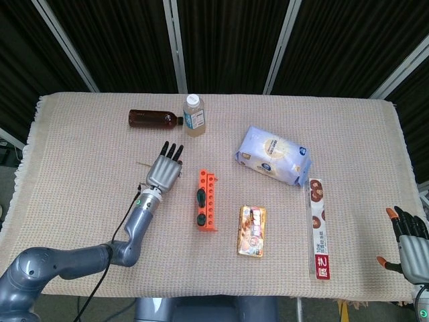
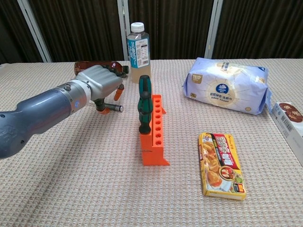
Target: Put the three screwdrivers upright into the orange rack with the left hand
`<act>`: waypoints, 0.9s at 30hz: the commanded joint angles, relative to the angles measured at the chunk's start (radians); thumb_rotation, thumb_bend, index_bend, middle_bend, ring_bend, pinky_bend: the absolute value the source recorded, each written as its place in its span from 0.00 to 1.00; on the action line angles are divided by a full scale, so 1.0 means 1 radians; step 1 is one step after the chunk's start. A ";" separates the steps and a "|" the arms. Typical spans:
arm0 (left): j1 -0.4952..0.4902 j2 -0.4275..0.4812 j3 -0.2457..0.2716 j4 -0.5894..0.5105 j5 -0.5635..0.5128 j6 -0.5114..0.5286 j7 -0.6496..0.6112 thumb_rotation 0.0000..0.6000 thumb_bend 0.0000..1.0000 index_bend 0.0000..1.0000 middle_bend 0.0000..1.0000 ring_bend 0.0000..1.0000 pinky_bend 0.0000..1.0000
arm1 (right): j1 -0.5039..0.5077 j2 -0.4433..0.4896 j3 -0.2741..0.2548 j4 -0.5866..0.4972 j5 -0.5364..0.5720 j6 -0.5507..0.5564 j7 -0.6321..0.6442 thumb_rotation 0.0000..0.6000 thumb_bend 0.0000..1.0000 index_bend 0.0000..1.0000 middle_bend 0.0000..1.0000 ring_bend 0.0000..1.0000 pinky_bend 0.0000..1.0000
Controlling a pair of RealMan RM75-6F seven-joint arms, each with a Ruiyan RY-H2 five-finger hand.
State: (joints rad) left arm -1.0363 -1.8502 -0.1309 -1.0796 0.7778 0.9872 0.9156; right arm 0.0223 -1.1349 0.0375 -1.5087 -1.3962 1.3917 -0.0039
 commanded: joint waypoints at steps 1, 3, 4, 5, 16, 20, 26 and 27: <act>0.010 -0.040 -0.013 0.060 0.023 -0.009 -0.044 1.00 0.27 0.44 0.00 0.00 0.00 | 0.000 0.000 0.000 0.001 0.000 0.000 0.001 1.00 0.00 0.00 0.00 0.00 0.00; 0.015 -0.054 -0.017 0.084 0.031 -0.019 -0.057 1.00 0.27 0.44 0.00 0.00 0.00 | 0.000 -0.001 0.001 0.002 0.000 0.000 0.002 1.00 0.00 0.00 0.00 0.00 0.00; 0.016 -0.059 -0.018 0.094 0.034 -0.021 -0.062 1.00 0.27 0.44 0.00 0.00 0.00 | 0.000 -0.001 0.001 0.003 0.001 0.000 0.002 1.00 0.00 0.00 0.00 0.00 0.00; 0.018 -0.064 -0.019 0.102 0.038 -0.023 -0.065 1.00 0.27 0.44 0.00 0.00 0.00 | 0.000 -0.001 0.001 0.003 0.002 0.000 0.002 1.00 0.00 0.00 0.00 0.00 0.00; 0.023 -0.109 -0.057 0.180 0.056 -0.051 -0.098 1.00 0.28 0.37 0.00 0.00 0.00 | -0.002 0.003 0.004 -0.004 0.011 -0.002 -0.007 1.00 0.00 0.00 0.00 0.00 0.00; 0.020 -0.123 -0.081 0.195 0.040 -0.078 -0.103 1.00 0.33 0.36 0.00 0.00 0.00 | -0.003 0.004 0.005 -0.008 0.018 -0.004 -0.011 1.00 0.00 0.00 0.00 0.00 0.00; 0.019 -0.133 -0.091 0.195 0.032 -0.098 -0.088 1.00 0.39 0.39 0.00 0.00 0.00 | -0.005 0.004 0.005 -0.009 0.023 -0.007 -0.014 1.00 0.00 0.00 0.00 0.00 0.00; 0.020 -0.134 -0.093 0.194 0.032 -0.098 -0.089 1.00 0.40 0.41 0.00 0.00 0.00 | -0.005 0.004 0.005 -0.008 0.024 -0.007 -0.014 1.00 0.00 0.00 0.00 0.00 0.00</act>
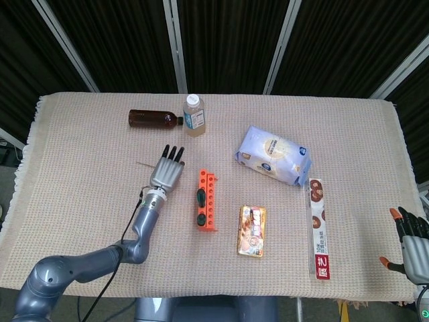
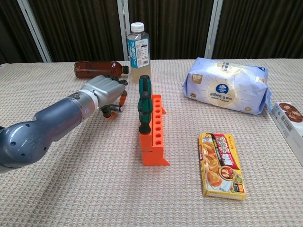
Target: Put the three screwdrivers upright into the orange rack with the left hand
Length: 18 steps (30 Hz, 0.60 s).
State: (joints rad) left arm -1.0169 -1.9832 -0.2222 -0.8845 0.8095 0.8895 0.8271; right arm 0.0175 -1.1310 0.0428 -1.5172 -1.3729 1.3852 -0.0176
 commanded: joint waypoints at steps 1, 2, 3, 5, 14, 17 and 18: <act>0.002 -0.002 -0.003 -0.002 0.001 -0.001 -0.001 1.00 0.40 0.42 0.00 0.00 0.00 | 0.000 0.000 0.000 0.000 0.001 -0.001 0.000 1.00 0.00 0.00 0.00 0.00 0.00; 0.003 -0.002 -0.005 -0.003 0.000 -0.001 -0.001 1.00 0.40 0.43 0.00 0.00 0.00 | 0.000 0.000 0.000 0.000 0.001 -0.001 0.000 1.00 0.00 0.00 0.00 0.00 0.00; 0.003 -0.002 -0.006 -0.005 0.000 -0.002 0.000 1.00 0.40 0.44 0.00 0.00 0.00 | 0.000 0.000 0.000 0.000 0.001 -0.001 0.000 1.00 0.00 0.00 0.00 0.00 0.00; 0.004 0.000 -0.010 -0.009 0.000 -0.001 -0.001 1.00 0.40 0.45 0.00 0.00 0.00 | 0.000 0.000 0.000 0.000 0.001 -0.002 -0.001 1.00 0.00 0.00 0.00 0.00 0.00; 0.017 0.017 -0.017 -0.030 0.007 0.013 0.004 1.00 0.40 0.50 0.00 0.00 0.00 | 0.002 -0.001 0.001 0.003 0.001 -0.006 0.003 1.00 0.00 0.00 0.00 0.00 0.00; 0.023 0.018 -0.016 -0.034 0.023 0.026 -0.007 1.00 0.40 0.58 0.00 0.00 0.00 | 0.002 0.000 0.000 0.004 0.000 -0.006 0.005 1.00 0.00 0.00 0.00 0.00 0.00; 0.025 0.020 -0.015 -0.037 0.030 0.030 -0.011 1.00 0.40 0.61 0.01 0.00 0.00 | 0.002 0.000 0.000 0.004 -0.001 -0.006 0.005 1.00 0.00 0.00 0.00 0.00 0.00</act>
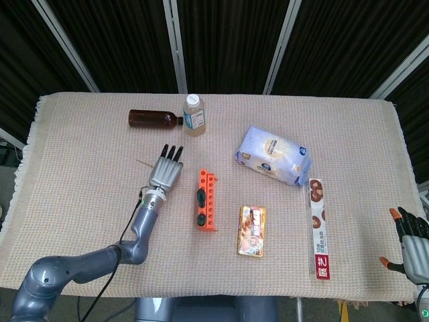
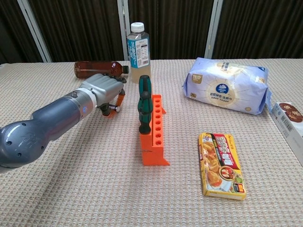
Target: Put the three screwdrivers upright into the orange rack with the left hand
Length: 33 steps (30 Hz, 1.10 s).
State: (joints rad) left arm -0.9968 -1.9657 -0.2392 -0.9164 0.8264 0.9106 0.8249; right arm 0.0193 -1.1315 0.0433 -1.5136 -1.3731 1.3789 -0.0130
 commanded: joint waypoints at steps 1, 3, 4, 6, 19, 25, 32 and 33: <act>0.008 0.007 0.007 -0.010 0.025 0.016 -0.012 1.00 0.40 0.65 0.03 0.00 0.00 | 0.000 0.000 0.000 0.000 0.000 0.000 0.001 1.00 0.00 0.00 0.00 0.00 0.00; 0.012 0.020 0.016 -0.026 0.050 0.030 -0.013 1.00 0.40 0.70 0.08 0.00 0.00 | 0.000 0.000 0.000 0.001 -0.001 0.000 0.002 1.00 0.00 0.00 0.00 0.00 0.00; 0.016 0.031 0.019 -0.040 0.064 0.040 -0.016 1.00 0.40 0.73 0.11 0.00 0.00 | 0.001 -0.001 -0.001 0.002 -0.002 -0.001 0.003 1.00 0.00 0.00 0.00 0.00 0.00; 0.022 0.049 0.023 -0.062 0.084 0.058 -0.016 1.00 0.40 0.75 0.18 0.01 0.04 | 0.002 -0.002 -0.001 0.003 -0.005 -0.002 0.004 1.00 0.00 0.00 0.00 0.00 0.00; 0.081 0.197 -0.030 -0.280 0.107 0.126 -0.109 1.00 0.40 0.77 0.37 0.19 0.23 | 0.001 -0.007 -0.004 0.019 -0.021 0.004 0.026 1.00 0.00 0.00 0.00 0.00 0.00; 0.114 0.283 -0.073 -0.418 0.119 0.154 -0.204 1.00 0.40 0.76 0.35 0.16 0.23 | 0.004 -0.008 -0.005 0.022 -0.025 0.002 0.028 1.00 0.00 0.00 0.00 0.00 0.00; 0.154 0.379 -0.098 -0.560 0.146 0.194 -0.288 1.00 0.41 0.77 0.37 0.16 0.23 | 0.006 -0.010 -0.007 0.028 -0.026 -0.005 0.030 1.00 0.00 0.00 0.00 0.00 0.00; 0.158 0.387 -0.102 -0.573 0.146 0.198 -0.300 1.00 0.41 0.77 0.37 0.17 0.23 | 0.006 -0.010 -0.007 0.029 -0.026 -0.005 0.031 1.00 0.00 0.00 0.00 0.00 0.00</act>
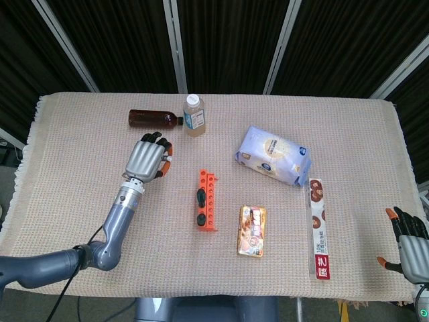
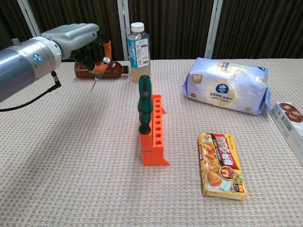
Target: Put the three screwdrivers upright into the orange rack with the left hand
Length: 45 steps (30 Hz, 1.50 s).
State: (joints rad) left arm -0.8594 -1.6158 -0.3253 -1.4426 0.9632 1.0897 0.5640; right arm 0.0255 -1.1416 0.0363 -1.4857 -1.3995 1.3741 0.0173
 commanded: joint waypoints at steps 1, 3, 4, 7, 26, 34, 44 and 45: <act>0.027 0.048 -0.023 -0.064 0.011 0.025 -0.058 1.00 0.41 0.78 0.38 0.17 0.23 | 0.000 0.000 0.000 0.002 0.001 -0.001 0.002 1.00 0.00 0.00 0.00 0.00 0.00; 0.037 0.066 -0.030 -0.088 0.013 0.030 -0.085 1.00 0.41 0.78 0.38 0.18 0.24 | 0.000 -0.001 -0.001 0.003 0.001 -0.002 0.003 1.00 0.00 0.00 0.00 0.00 0.00; 0.040 0.074 -0.032 -0.097 0.014 0.031 -0.095 1.00 0.41 0.78 0.38 0.18 0.24 | 0.000 -0.001 -0.001 0.004 0.000 -0.003 0.003 1.00 0.00 0.00 0.00 0.00 0.00; 0.051 0.093 -0.045 -0.128 0.012 0.036 -0.134 1.00 0.42 0.77 0.38 0.17 0.23 | 0.002 -0.001 -0.001 0.005 -0.001 -0.006 0.004 1.00 0.00 0.00 0.00 0.00 0.00; 0.036 0.093 -0.187 -0.313 -0.152 -0.049 -0.472 1.00 0.46 0.76 0.34 0.13 0.21 | -0.004 -0.006 -0.004 0.029 -0.003 0.000 0.035 1.00 0.00 0.00 0.00 0.00 0.00; 0.001 0.065 -0.214 -0.348 -0.234 -0.074 -0.529 1.00 0.46 0.75 0.33 0.11 0.22 | -0.008 -0.008 -0.006 0.041 0.000 -0.002 0.051 1.00 0.00 0.00 0.00 0.00 0.00; -0.018 0.081 -0.208 -0.373 -0.276 -0.073 -0.530 1.00 0.46 0.75 0.32 0.10 0.21 | -0.015 -0.009 -0.006 0.058 0.003 -0.001 0.071 1.00 0.00 0.00 0.00 0.00 0.00; -0.017 0.086 -0.208 -0.376 -0.278 -0.072 -0.532 1.00 0.46 0.75 0.32 0.10 0.21 | -0.015 -0.010 -0.006 0.060 0.004 -0.002 0.073 1.00 0.00 0.00 0.00 0.00 0.00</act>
State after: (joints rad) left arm -0.8771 -1.5317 -0.5338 -1.8171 0.6863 1.0168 0.0326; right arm 0.0108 -1.1515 0.0306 -1.4254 -1.3962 1.3720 0.0903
